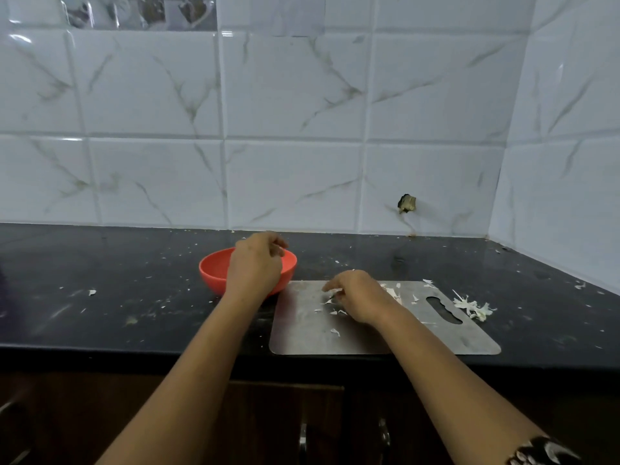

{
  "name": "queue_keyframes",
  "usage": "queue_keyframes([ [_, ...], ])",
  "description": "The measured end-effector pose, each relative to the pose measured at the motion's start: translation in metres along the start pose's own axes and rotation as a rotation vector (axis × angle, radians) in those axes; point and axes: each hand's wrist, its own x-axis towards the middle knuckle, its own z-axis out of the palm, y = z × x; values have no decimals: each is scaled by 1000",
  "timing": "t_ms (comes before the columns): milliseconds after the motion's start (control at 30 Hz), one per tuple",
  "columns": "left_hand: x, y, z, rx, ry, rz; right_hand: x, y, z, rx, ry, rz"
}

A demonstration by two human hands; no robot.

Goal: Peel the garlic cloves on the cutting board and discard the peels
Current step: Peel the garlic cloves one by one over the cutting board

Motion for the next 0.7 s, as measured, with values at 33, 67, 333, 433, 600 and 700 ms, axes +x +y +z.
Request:
queue_keyframes([
  [33,-5,5,3,-18,-4,40,1,-1,0,-39,-27,4],
  [67,-11,10,6,-29,-12,72,1,-1,1,-59,-27,8],
  [333,-41,5,38,94,-387,52,-5,22,-8,61,102,66],
  [433,-45,6,51,227,-499,102,-8,35,-19,284,191,129],
  [600,-38,14,71,310,-414,159,-17,42,-31,561,229,214],
  [700,-33,22,85,315,-386,202,-21,44,-33,567,281,224],
])
